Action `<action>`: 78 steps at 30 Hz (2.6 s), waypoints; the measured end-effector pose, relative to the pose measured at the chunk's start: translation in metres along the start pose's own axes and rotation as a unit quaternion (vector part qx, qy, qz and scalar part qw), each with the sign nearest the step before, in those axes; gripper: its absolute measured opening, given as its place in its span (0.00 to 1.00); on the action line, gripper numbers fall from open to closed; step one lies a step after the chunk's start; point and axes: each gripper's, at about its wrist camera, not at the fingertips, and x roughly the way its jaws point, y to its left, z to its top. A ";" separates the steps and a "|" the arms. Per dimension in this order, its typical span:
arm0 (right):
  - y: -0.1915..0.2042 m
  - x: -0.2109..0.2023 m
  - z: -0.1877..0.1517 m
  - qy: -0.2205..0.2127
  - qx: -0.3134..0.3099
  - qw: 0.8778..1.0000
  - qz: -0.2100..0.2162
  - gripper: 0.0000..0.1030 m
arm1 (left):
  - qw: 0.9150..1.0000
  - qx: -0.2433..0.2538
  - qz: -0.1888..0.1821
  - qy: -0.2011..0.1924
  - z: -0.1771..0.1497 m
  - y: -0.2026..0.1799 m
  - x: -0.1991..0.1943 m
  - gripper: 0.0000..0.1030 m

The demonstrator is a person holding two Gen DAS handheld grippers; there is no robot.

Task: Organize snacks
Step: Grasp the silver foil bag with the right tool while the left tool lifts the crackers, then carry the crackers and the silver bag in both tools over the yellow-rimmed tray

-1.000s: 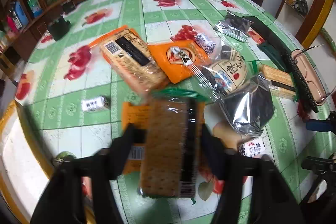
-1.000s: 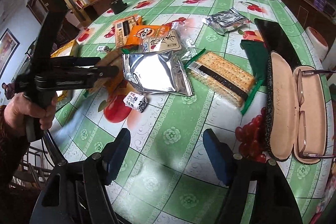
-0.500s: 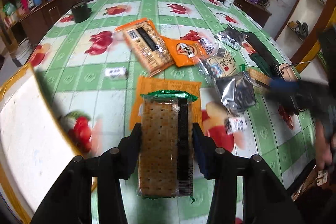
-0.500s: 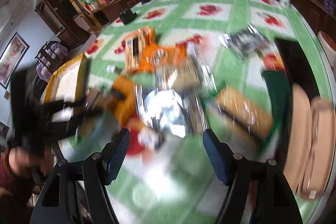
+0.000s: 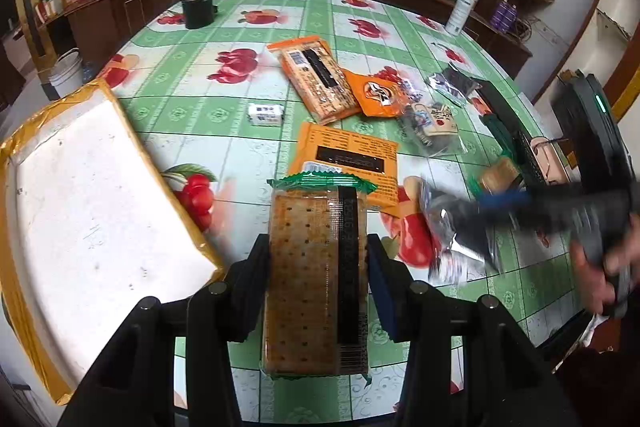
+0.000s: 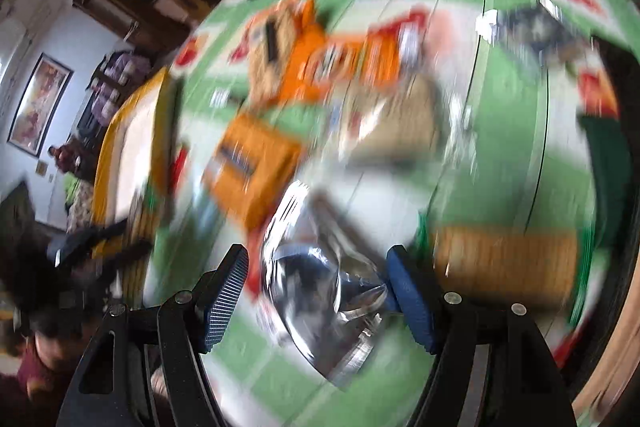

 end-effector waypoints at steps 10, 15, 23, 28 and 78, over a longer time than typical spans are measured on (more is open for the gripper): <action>0.039 0.009 -0.037 0.006 -0.122 0.992 -0.045 0.74 | 1.000 0.003 0.002 -0.003 -0.002 -0.004 -0.004 0.44; 0.043 0.022 -0.030 0.010 -0.128 0.989 -0.077 0.74 | 1.000 0.007 -0.001 -0.004 -0.005 -0.008 -0.004 0.44; 0.051 0.029 -0.031 0.011 -0.127 0.984 -0.125 0.65 | 1.000 0.005 -0.001 -0.003 -0.006 -0.009 -0.001 0.44; 0.058 0.031 -0.039 -0.005 -0.147 0.976 -0.158 0.62 | 1.000 0.005 -0.001 0.001 -0.005 -0.010 0.002 0.44; 0.150 -0.011 -0.006 -0.064 -0.148 0.986 -0.039 0.62 | 0.990 -0.107 0.048 -0.078 -0.033 0.084 -0.073 0.44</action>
